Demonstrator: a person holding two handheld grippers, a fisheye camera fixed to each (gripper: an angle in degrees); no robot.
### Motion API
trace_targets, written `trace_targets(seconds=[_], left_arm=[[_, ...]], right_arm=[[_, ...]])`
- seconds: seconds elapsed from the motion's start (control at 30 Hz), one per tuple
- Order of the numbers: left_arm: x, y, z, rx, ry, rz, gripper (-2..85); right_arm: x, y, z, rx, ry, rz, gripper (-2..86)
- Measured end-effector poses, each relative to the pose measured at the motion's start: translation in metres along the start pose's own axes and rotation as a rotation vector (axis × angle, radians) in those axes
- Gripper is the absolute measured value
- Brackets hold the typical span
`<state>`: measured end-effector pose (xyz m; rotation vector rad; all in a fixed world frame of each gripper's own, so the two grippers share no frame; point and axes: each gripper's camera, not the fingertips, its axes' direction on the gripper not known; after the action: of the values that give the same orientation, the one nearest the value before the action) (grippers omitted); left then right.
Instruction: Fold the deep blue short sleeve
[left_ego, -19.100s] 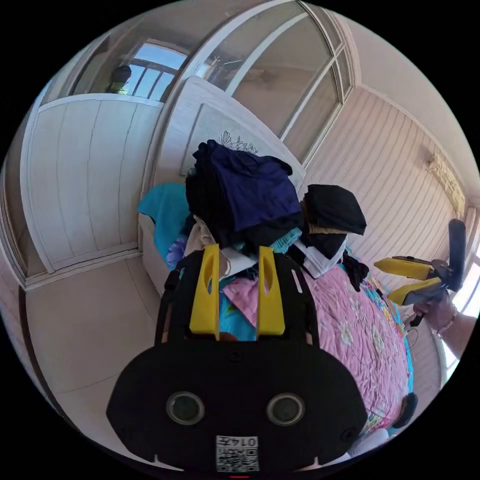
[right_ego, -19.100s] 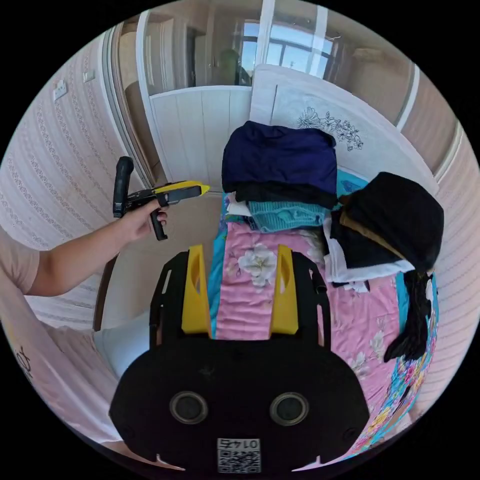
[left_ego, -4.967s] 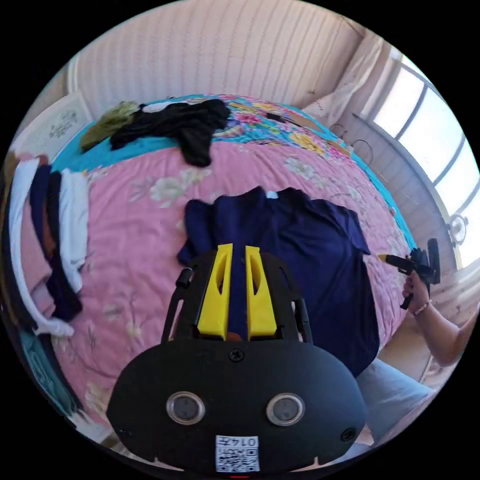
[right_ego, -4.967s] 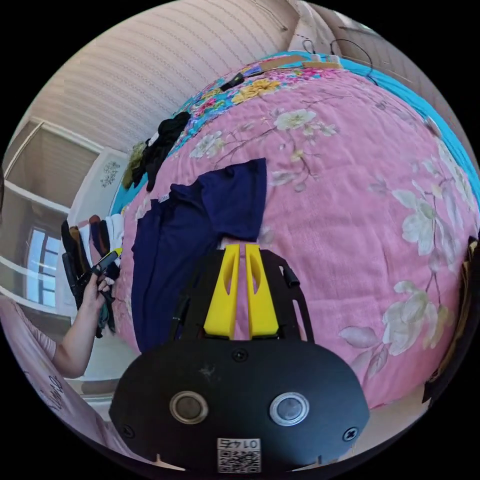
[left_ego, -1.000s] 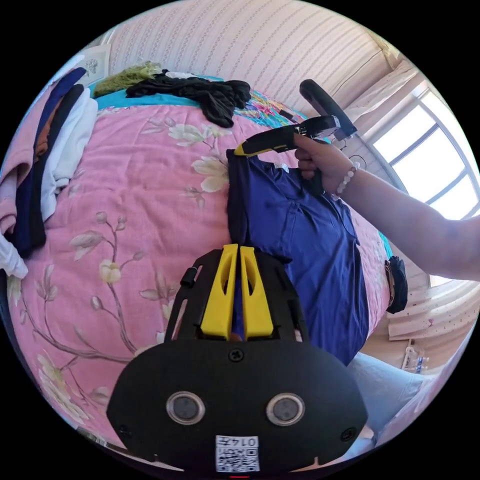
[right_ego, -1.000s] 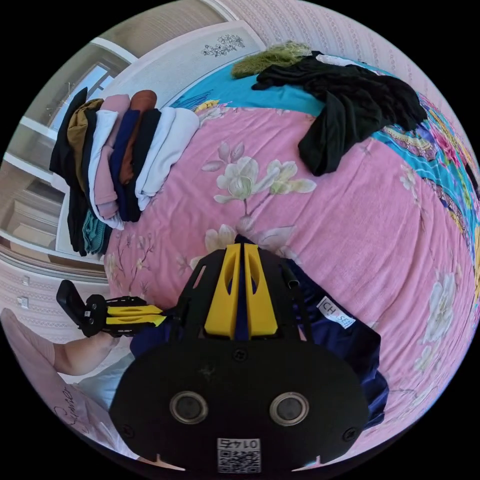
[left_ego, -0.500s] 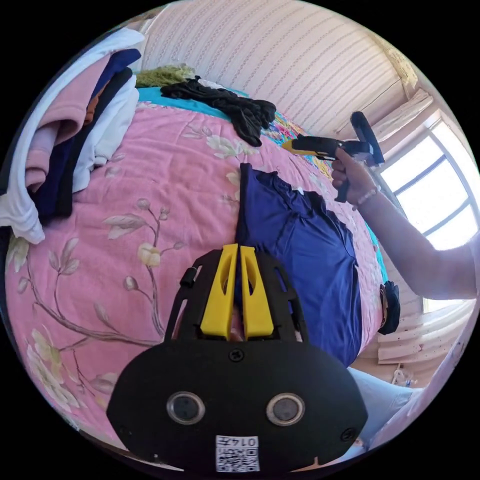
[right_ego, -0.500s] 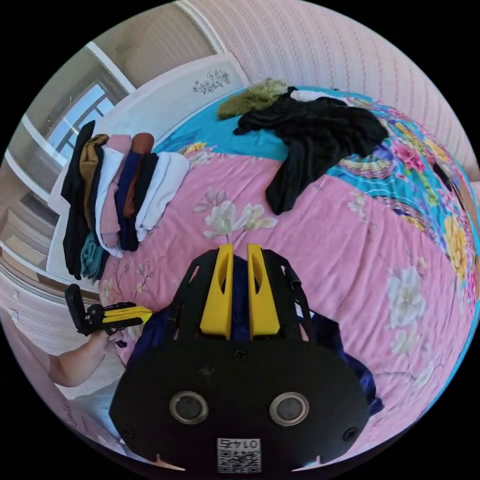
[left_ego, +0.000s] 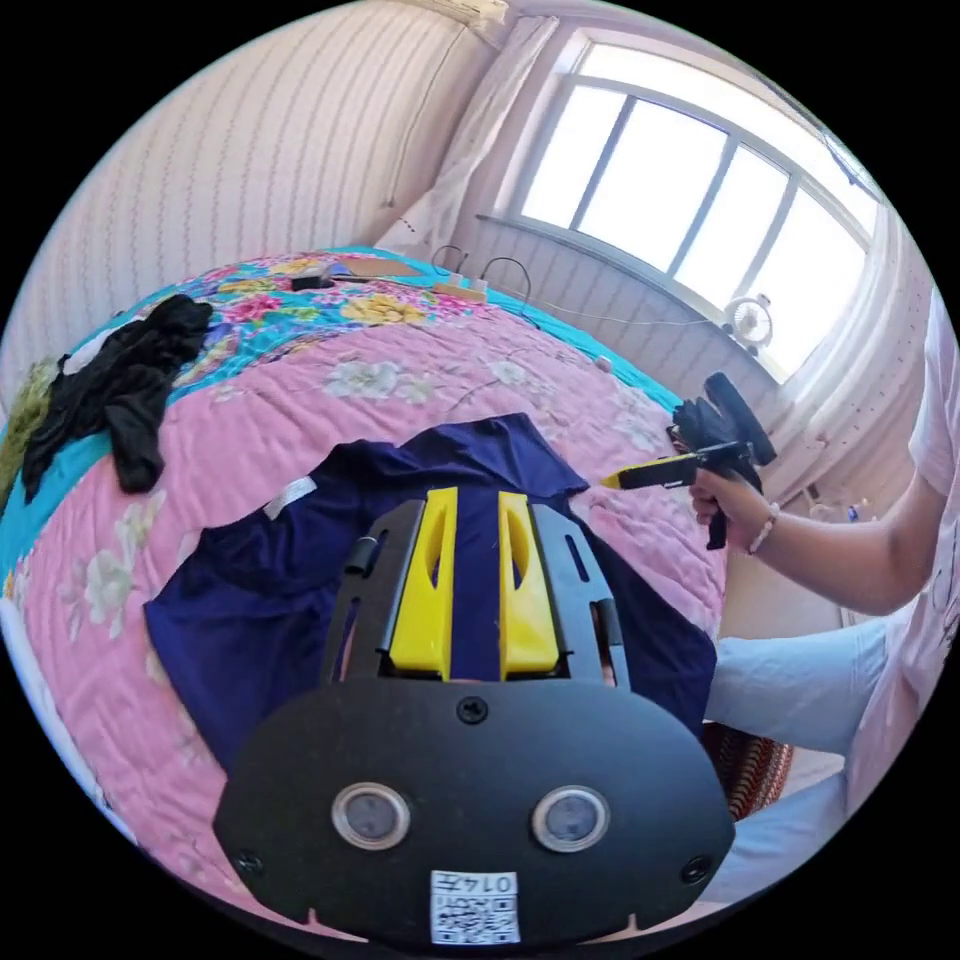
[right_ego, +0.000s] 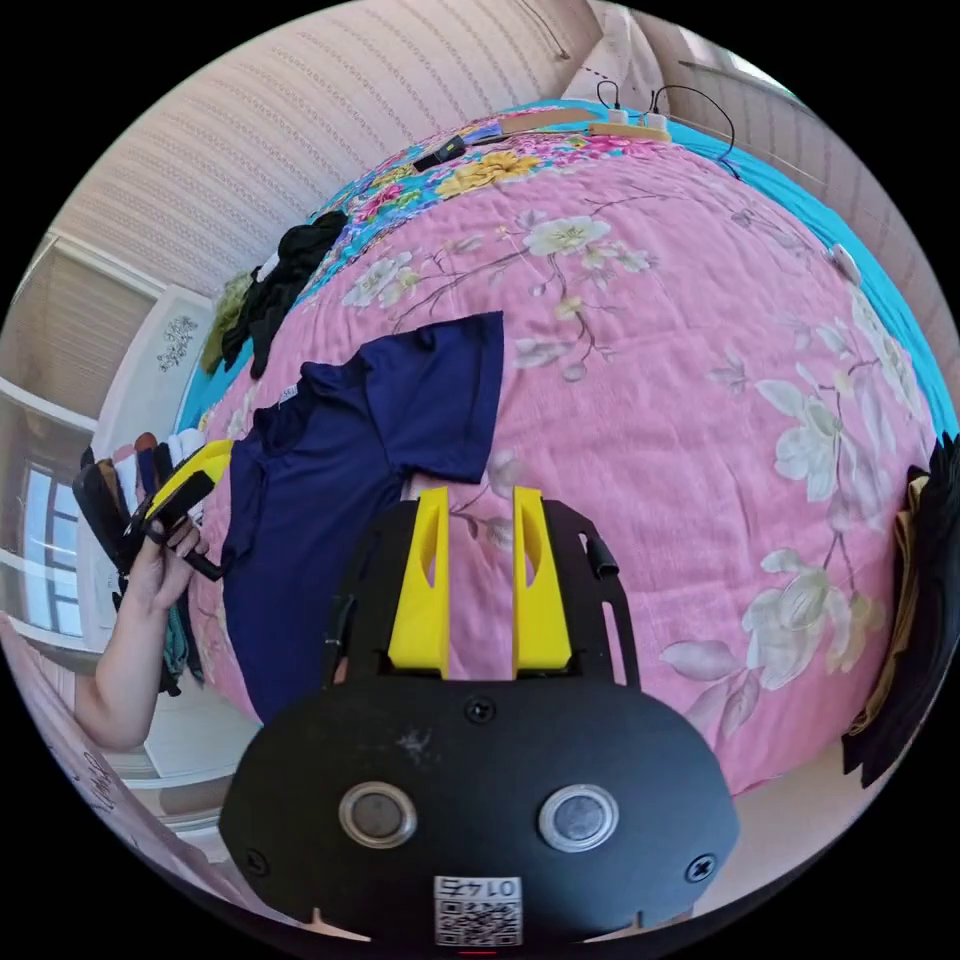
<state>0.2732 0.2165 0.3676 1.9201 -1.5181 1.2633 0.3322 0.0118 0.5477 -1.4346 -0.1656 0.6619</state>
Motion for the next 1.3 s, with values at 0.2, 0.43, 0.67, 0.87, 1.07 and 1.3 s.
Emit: trace_targets(seconds=[0.2, 0.43, 0.67, 0.87, 1.07, 1.3], left_arm=[[0.053, -0.111, 0.1, -0.098, 0.055, 0.197, 7.4], [0.092, -0.175, 0.201, -0.356, -0.137, 0.399, 9.5], [0.059, -0.192, 0.202, -0.398, -0.006, 0.192, 1.1], [0.041, -0.175, 0.117, -0.18, 0.005, 0.195, -0.7], [0.026, -0.124, 0.046, -0.132, -0.075, 0.142, -0.8], [-0.012, -0.024, 0.004, -0.183, -0.103, -0.141, 1.7]], right_arm=[[0.034, 0.026, -0.005, 0.069, -0.062, 0.085, 8.3], [0.063, 0.046, -0.044, 0.195, -0.207, 0.123, 7.2], [0.098, 0.055, -0.048, 0.084, -0.294, 0.164, 1.0], [0.095, 0.074, -0.084, 0.145, -0.36, 0.061, 0.2], [0.058, 0.097, -0.111, 0.163, -0.446, -0.131, 0.0], [0.011, 0.137, -0.084, -0.078, -0.385, -0.343, 0.2]])
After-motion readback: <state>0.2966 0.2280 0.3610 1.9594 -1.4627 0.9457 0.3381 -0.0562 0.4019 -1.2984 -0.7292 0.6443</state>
